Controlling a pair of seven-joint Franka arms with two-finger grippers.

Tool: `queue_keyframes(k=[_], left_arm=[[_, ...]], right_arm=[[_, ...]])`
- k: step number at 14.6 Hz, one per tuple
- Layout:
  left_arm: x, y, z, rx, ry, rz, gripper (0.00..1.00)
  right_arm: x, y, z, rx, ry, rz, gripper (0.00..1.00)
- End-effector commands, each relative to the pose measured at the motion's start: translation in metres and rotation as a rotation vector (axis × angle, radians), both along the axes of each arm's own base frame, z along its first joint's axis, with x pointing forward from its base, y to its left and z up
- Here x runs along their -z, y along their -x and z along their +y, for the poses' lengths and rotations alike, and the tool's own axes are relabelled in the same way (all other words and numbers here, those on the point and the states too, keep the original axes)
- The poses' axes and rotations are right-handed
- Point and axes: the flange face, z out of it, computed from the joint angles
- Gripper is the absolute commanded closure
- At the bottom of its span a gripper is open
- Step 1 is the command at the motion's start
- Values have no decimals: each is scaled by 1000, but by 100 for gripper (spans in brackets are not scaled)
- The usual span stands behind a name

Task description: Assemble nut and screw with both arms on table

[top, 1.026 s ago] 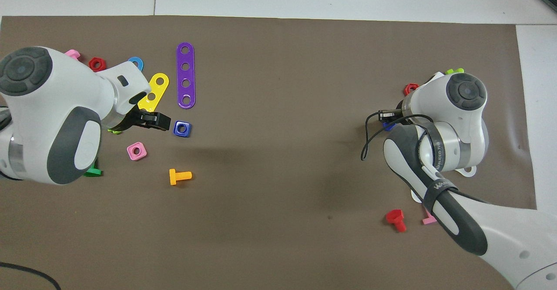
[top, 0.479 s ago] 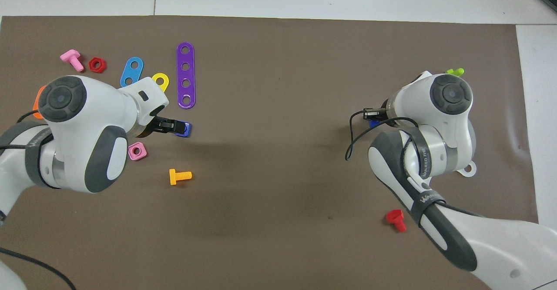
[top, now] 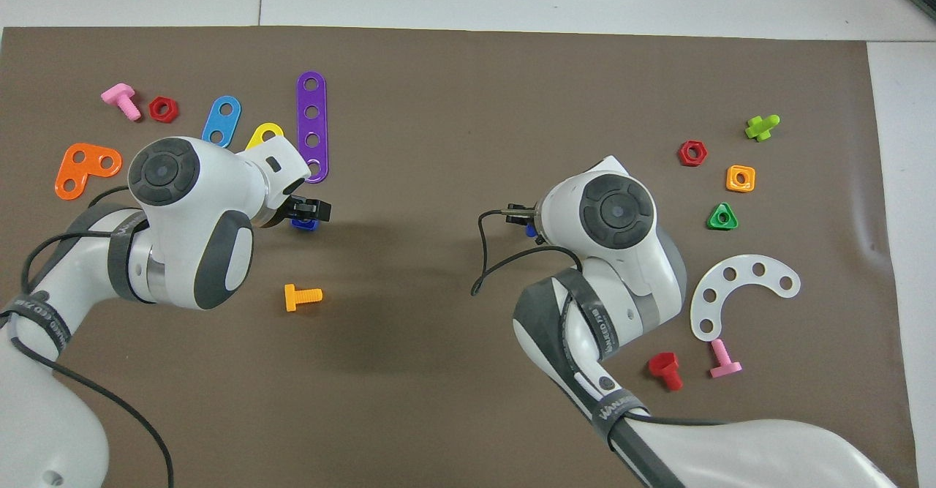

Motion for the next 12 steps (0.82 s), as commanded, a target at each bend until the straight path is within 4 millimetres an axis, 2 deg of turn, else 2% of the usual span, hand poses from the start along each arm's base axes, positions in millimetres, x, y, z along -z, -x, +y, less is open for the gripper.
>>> queue_keyframes(k=[1,3,9,10,11,12], left_arm=[[12,0,-7,8,10,-10,16],[16,1,-7,8,7,2,16],[25,2,-3,33,0,11,20],[28,2,-3,44,-2,13,21],[29,2,-3,53,-2,8,22],[32,3,-3,61,-3,7,23]], right_arm=[[2,10,26,62,-22,-10,100],[7,21,55,88,-27,-4,100],[23,38,83,76,16,-12,100],[30,47,95,71,29,-12,98],[35,47,97,62,43,-20,79],[35,45,95,66,45,-19,46]])
